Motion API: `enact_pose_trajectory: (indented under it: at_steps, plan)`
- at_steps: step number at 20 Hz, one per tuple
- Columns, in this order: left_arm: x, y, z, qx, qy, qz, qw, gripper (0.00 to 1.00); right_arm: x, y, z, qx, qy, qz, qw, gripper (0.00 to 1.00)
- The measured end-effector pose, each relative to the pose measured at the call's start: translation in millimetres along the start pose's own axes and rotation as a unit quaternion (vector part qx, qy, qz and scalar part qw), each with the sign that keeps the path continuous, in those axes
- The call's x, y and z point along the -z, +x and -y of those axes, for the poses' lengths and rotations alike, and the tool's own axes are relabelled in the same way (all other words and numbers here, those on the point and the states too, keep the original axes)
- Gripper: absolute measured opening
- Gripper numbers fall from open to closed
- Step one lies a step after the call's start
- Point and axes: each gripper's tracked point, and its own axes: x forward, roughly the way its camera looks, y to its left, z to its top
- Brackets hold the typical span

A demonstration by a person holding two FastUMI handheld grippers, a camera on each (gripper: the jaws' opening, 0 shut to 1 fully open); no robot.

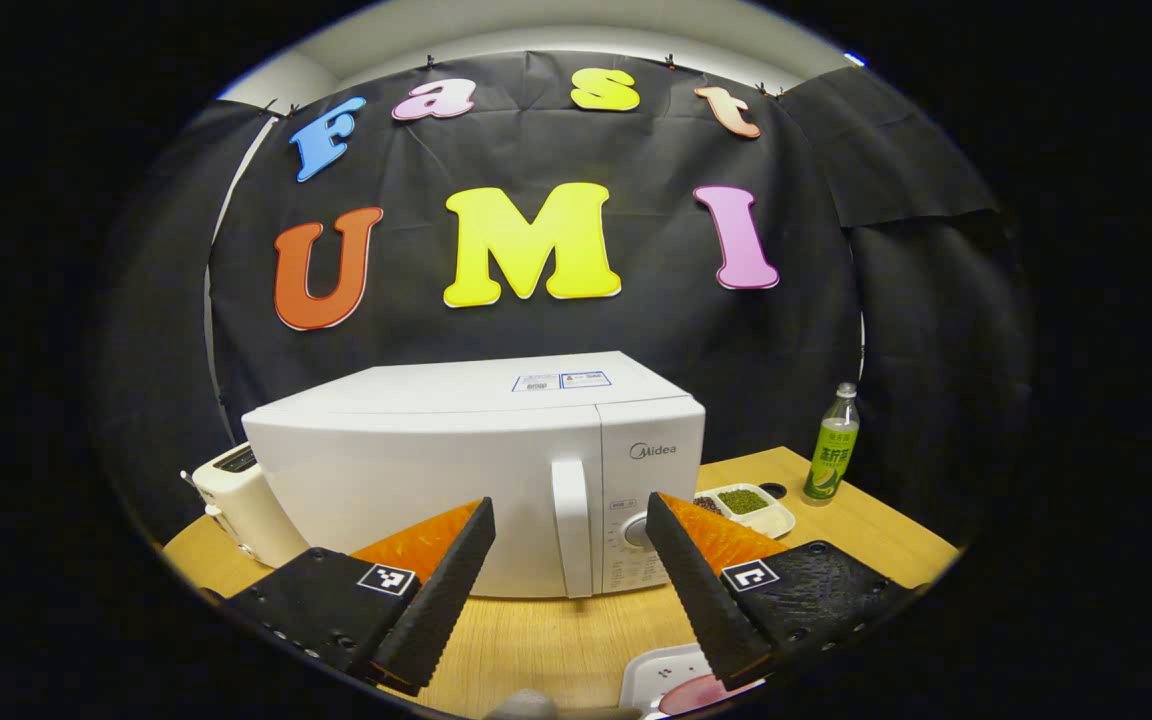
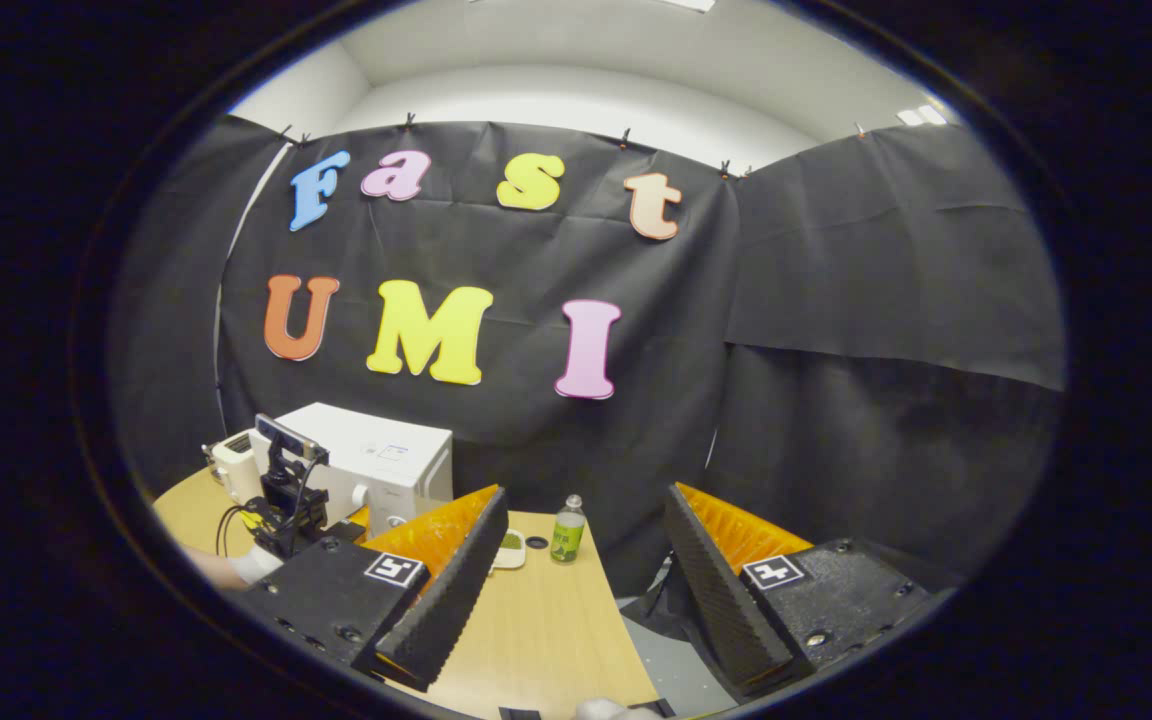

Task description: Open the microwave oven with the left hand, put the food in, and close the microwave oven.

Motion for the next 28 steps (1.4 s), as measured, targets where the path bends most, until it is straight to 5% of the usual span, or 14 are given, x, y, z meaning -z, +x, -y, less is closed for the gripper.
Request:
enact_pose_trajectory:
  at_steps: [4, 5, 6, 9, 10, 12, 13, 14, 16, 21, 28]
  plan:
    - [23.1, 33.9, -0.7, -0.002, 0.006, -0.015, 1.000, 0.84, 9.5, 2.7, 12.3, 0.017, -0.016, -0.016, 1.000, 0.96]
    - [28.0, 38.4, -0.4, -0.001, 0.009, -0.023, 1.000, 0.70, 12.5, 3.4, 13.4, 0.017, -0.017, -0.021, 0.999, 0.96]
    - [31.2, 41.3, 0.1, 0.005, 0.011, -0.027, 1.000, 0.75, 14.6, 4.5, 14.2, 0.016, -0.015, -0.025, 0.999, 0.97]
    - [48.6, 50.9, 3.3, 0.016, 0.017, -0.045, 0.999, 0.33, 22.5, 9.4, 14.0, 0.011, 0.000, -0.040, 0.999, 0.96]
    - [46.4, 51.5, 5.4, 0.021, 0.009, -0.041, 0.999, 0.37, 24.8, 10.9, 13.7, 0.008, 0.002, -0.043, 0.999, 0.96]
    - [43.5, 47.6, 5.1, 0.025, -0.009, -0.043, 0.999, 0.27, 25.5, 12.5, 12.4, 0.004, -0.002, -0.045, 0.999, 1.00]
    - [44.2, 46.7, 5.9, 0.033, -0.024, -0.044, 0.998, 0.11, 25.1, 13.3, 9.5, -0.002, -0.006, -0.045, 0.999, 0.96]
    - [43.6, 44.9, 6.6, 0.039, -0.042, -0.043, 0.997, 0.22, 24.5, 13.2, 7.0, -0.006, -0.009, -0.044, 0.999, 1.00]
    - [42.9, 42.3, 6.0, 0.043, -0.047, -0.044, 0.997, 0.08, 22.2, 14.8, 2.1, -0.016, -0.014, -0.043, 0.999, 0.97]
    - [47.2, 21.1, 6.1, 0.064, -0.061, -0.049, 0.995, 0.08, 10.5, 18.3, -11.0, -0.039, -0.022, -0.027, 0.999, 1.00]
    - [68.1, -81.6, -26.5, 0.099, -0.034, -0.042, 0.994, 0.08, 11.5, 27.7, -60.3, -0.094, -0.018, -0.021, 0.995, 0.97]
